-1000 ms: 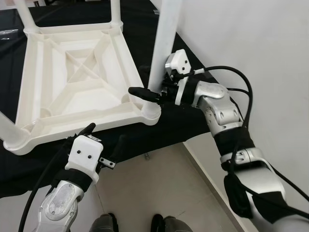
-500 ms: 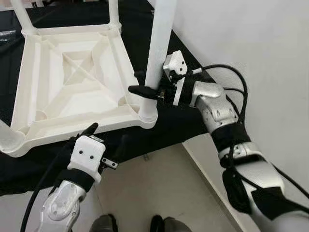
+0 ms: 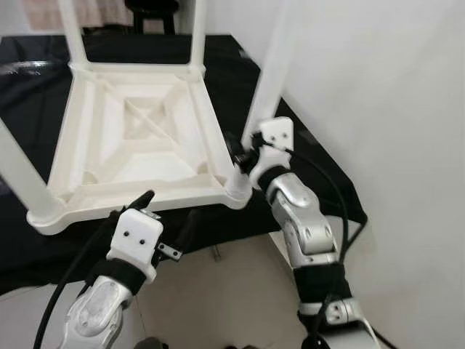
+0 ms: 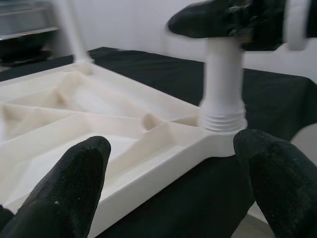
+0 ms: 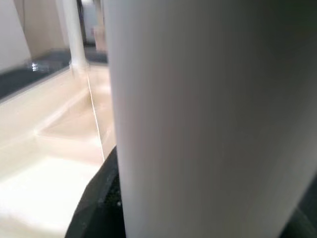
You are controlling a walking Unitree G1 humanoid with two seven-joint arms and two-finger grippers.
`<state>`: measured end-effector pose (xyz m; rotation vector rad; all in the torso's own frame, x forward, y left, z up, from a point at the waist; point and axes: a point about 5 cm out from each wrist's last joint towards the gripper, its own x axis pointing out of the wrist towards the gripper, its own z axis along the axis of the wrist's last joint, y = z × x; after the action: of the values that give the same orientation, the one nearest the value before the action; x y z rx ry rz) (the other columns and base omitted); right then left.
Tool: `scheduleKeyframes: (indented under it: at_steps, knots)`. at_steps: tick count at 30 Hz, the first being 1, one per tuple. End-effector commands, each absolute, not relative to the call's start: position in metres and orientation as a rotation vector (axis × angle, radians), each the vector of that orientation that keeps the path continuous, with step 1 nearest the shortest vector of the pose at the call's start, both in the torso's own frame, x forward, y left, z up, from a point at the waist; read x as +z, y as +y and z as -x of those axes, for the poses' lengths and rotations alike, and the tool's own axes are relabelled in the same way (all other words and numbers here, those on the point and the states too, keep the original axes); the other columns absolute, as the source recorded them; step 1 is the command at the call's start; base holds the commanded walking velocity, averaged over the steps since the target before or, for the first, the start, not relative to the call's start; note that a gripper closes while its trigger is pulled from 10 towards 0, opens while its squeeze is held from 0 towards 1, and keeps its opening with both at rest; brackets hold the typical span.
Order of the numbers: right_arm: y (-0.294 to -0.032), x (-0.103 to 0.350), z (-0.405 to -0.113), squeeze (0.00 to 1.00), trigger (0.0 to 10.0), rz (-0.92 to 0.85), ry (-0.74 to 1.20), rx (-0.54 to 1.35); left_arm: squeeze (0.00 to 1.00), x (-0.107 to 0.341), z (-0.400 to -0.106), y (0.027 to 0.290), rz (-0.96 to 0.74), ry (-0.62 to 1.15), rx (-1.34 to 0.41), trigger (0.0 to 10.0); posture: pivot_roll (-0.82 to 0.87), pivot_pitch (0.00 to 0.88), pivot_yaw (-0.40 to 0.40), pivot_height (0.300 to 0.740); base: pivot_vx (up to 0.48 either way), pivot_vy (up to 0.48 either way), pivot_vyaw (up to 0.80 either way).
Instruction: Building children table
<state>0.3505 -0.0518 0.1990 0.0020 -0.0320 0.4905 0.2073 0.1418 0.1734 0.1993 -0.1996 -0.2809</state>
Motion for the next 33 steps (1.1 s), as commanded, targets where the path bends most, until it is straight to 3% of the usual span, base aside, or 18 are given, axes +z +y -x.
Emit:
scheduleKeyframes:
  at_steps: [1, 2, 7, 8, 9, 11, 15, 21, 22, 31, 33]
  knots:
    - [-0.046, 0.182, -0.355, 1.0, 10.0, -0.022, 0.068, 0.532, 0.0, 0.17, -0.208, 0.139, -0.18, -0.192, -0.292, 10.0, 0.2, 0.193, -0.129, 0.74, 0.0, 0.0, 0.0]
    - [-0.045, 0.202, -0.362, 1.0, 10.0, -0.022, -0.019, 0.602, 0.0, 0.171, -0.208, 0.137, -0.176, -0.197, -0.295, 10.0, 0.2, 0.191, -0.129, 0.74, 0.0, 0.0, 0.0]
    - [-0.044, 0.207, -0.362, 1.0, 10.0, -0.021, -0.039, 0.629, 0.0, 0.171, -0.209, 0.136, -0.175, -0.199, -0.297, 10.0, 0.2, 0.19, -0.13, 0.74, 0.0, 0.0, 0.0]
    - [-0.045, 0.215, -0.361, 0.0, 10.0, 0.002, -0.08, 0.745, 0.0, 0.171, -0.209, 0.135, -0.172, -0.199, -0.303, 10.0, 0.2, 0.186, -0.128, 0.74, 0.0, 0.0, 0.0]
    - [-0.045, 0.215, -0.361, 0.0, 10.0, 0.002, -0.08, 0.745, 0.0, 0.171, -0.209, 0.135, -0.172, -0.199, -0.303, 10.0, 0.2, 0.186, -0.128, 0.74, 0.0, 0.0, 0.0]
    - [-0.049, 0.225, -0.358, 0.0, 10.0, 0.085, -0.111, 0.997, 0.0, 0.17, -0.209, 0.133, -0.168, -0.194, -0.324, 10.0, 0.2, 0.187, -0.128, 0.74, 0.0, 0.0, 0.0]
    - [-0.056, 0.227, -0.36, 0.0, 10.0, 0.186, -0.107, 1.154, 0.0, 0.169, -0.208, 0.131, -0.166, -0.19, -0.337, 10.0, 0.21, 0.186, -0.131, 0.74, 0.0, 0.0, 0.0]
    - [-0.061, 0.227, -0.365, 0.0, 9.9, 0.245, -0.082, 1.198, 0.0, 0.17, -0.208, 0.131, -0.166, -0.194, -0.338, 10.0, 0.21, 0.185, -0.134, 0.74, 0.0, 0.0, 0.0]
    - [-0.061, 0.228, -0.368, 0.0, 0.0, 0.251, -0.075, 1.203, 0.0, 0.171, -0.209, 0.131, -0.167, -0.197, -0.335, 10.0, 0.22, 0.178, -0.135, 0.74, 0.0, 0.0, 0.0]
    - [-0.066, 0.223, -0.374, 0.0, 0.0, 0.244, -0.059, 1.207, 0.0, 0.171, -0.21, 0.131, -0.171, -0.203, -0.338, 10.0, 0.21, 0.181, -0.136, 0.74, 0.0, 0.0, 0.0]
    - [-0.072, 0.212, -0.377, 0.0, 0.0, 0.213, -0.037, 1.036, 0.0, 0.17, -0.209, 0.13, -0.166, -0.2, -0.339, 10.0, 0.19, 0.187, -0.141, 0.74, 0.0, 0.0, 0.0]
